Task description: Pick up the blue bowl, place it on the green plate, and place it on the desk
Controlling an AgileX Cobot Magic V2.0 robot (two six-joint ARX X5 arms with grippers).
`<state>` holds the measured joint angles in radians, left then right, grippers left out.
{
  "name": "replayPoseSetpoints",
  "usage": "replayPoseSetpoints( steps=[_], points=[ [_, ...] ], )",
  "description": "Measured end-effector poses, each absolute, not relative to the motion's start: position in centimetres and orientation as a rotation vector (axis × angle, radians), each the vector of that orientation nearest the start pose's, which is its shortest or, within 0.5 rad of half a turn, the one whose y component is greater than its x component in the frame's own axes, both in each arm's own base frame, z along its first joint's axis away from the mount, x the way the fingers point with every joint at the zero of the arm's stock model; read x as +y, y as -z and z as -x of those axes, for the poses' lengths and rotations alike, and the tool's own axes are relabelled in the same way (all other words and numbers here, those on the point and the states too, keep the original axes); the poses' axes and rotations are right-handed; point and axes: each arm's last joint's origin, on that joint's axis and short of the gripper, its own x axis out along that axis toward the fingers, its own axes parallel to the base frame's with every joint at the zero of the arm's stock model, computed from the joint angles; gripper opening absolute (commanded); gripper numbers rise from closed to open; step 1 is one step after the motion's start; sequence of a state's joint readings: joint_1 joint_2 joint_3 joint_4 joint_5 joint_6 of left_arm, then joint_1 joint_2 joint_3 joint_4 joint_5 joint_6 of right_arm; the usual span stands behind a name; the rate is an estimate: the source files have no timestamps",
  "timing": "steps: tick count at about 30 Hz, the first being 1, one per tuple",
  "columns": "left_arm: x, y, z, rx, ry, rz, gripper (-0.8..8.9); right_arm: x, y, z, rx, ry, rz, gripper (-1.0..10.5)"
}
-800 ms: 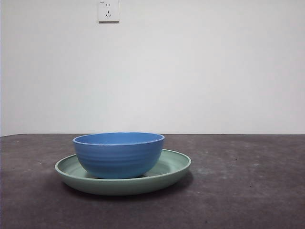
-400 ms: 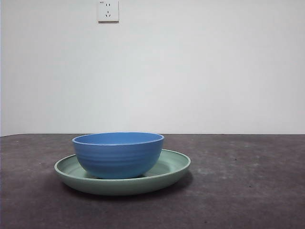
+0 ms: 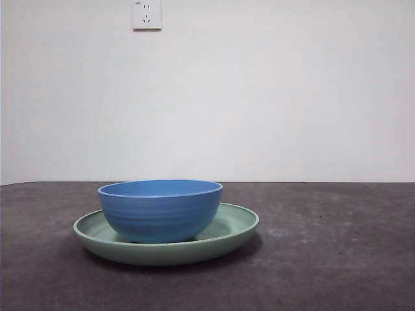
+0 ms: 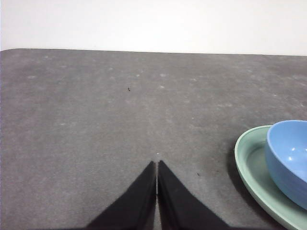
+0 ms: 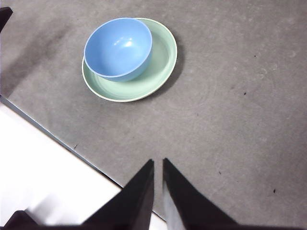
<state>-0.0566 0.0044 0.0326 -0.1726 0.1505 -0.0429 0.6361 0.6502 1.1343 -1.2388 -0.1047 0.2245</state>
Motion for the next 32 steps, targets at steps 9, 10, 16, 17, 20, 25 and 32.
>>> replayPoseSetpoints(
  steps=[9,10,16,17,20,25,32],
  points=[
    [-0.97,-15.77,-9.42,0.149,0.204,0.049,0.06,4.35,-36.44,-5.39,0.816,-0.616,-0.003,0.2],
    [-0.97,-15.76,-9.42,0.149,0.204,0.049,0.06,4.35,-36.44,-5.39,0.816,-0.616,-0.003,0.2],
    [-0.97,-15.77,-9.42,0.149,0.204,0.049,0.06,4.35,-36.44,-5.39,0.816,-0.616,-0.002,0.2],
    [-0.97,-15.77,-9.42,0.149,0.204,0.049,0.06,4.35,-36.44,-5.39,0.816,-0.616,-0.002,0.2],
    [-0.97,-15.77,-9.42,0.149,0.204,0.049,0.06,4.35,-36.44,-5.39,0.816,-0.616,-0.002,0.2],
    [-0.97,-15.76,-9.42,0.149,0.204,0.049,0.06,4.35,-36.44,-5.39,0.816,-0.616,-0.002,0.2],
    [-0.97,-15.76,-9.42,0.149,0.204,0.049,0.06,3.86,-36.65,-5.13,0.767,-0.595,-0.018,0.2]
  ],
)
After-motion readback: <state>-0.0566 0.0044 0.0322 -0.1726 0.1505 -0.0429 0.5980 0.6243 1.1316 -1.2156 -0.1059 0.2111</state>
